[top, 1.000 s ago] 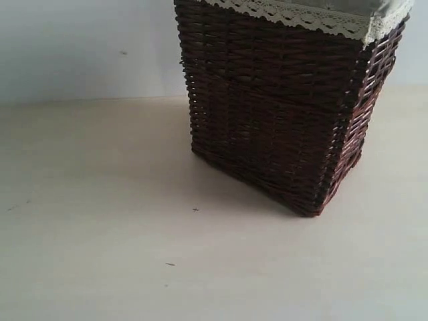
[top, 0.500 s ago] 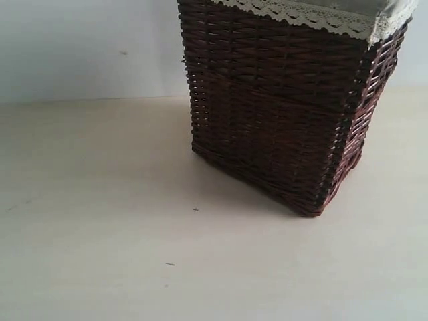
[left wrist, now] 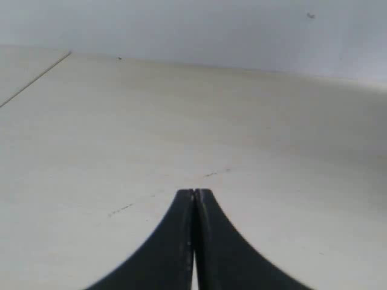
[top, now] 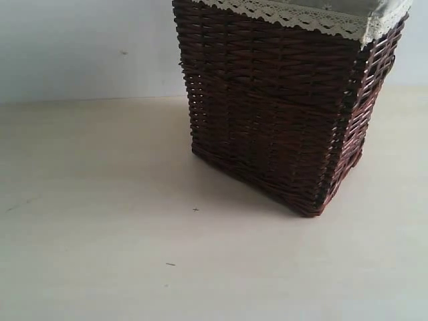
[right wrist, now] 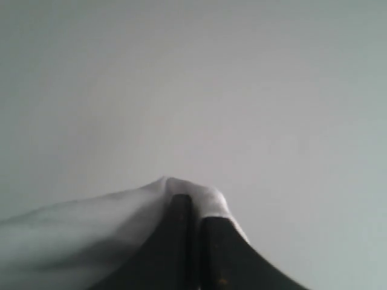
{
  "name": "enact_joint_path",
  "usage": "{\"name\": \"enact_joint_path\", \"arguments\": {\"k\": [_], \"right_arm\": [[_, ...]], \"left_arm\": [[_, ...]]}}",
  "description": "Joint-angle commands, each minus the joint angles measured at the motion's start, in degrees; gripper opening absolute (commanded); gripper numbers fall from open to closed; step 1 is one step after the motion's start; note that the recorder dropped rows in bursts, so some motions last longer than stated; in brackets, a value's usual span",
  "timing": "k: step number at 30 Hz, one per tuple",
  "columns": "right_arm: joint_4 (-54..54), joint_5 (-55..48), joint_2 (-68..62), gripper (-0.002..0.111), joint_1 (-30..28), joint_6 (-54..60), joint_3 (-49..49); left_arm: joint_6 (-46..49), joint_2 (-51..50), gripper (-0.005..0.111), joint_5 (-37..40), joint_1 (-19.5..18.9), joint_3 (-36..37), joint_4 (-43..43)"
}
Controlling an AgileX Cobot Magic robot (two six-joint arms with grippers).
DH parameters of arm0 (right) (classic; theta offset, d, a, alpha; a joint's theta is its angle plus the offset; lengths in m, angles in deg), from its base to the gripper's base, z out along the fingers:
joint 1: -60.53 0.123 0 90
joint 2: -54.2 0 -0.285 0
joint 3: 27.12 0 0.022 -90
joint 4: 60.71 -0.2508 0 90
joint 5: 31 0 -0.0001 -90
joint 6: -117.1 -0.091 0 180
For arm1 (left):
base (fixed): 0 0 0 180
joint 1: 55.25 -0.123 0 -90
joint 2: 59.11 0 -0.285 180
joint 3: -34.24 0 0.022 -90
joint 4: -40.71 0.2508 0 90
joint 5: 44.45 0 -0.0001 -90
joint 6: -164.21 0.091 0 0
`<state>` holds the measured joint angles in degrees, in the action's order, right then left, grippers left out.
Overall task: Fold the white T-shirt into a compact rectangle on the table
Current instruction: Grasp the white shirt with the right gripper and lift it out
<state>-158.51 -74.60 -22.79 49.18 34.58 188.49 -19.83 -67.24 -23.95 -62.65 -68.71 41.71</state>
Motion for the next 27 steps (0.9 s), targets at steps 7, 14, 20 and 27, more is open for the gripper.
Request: {"name": "enact_joint_path", "arguments": {"k": [7,14,20,27], "right_arm": [[-2.2,9.5,0.3,0.0,0.0,-0.4,9.5],[-2.2,13.9,0.3,0.0,0.0,1.5,13.1],[-2.2,21.7,-1.7,0.0,0.0,5.9,20.0],[-2.2,22.4,-4.7,0.0,0.0,6.4,26.3]], "left_arm": [[-0.3,0.3,0.0,-0.5,-0.2,0.2,0.1],[-0.3,0.3,0.0,-0.5,-0.2,0.2,0.1],[-0.3,0.3,0.0,-0.5,-0.2,0.2,0.1],[-0.3,0.3,0.0,-0.5,-0.2,0.2,0.1]]}}
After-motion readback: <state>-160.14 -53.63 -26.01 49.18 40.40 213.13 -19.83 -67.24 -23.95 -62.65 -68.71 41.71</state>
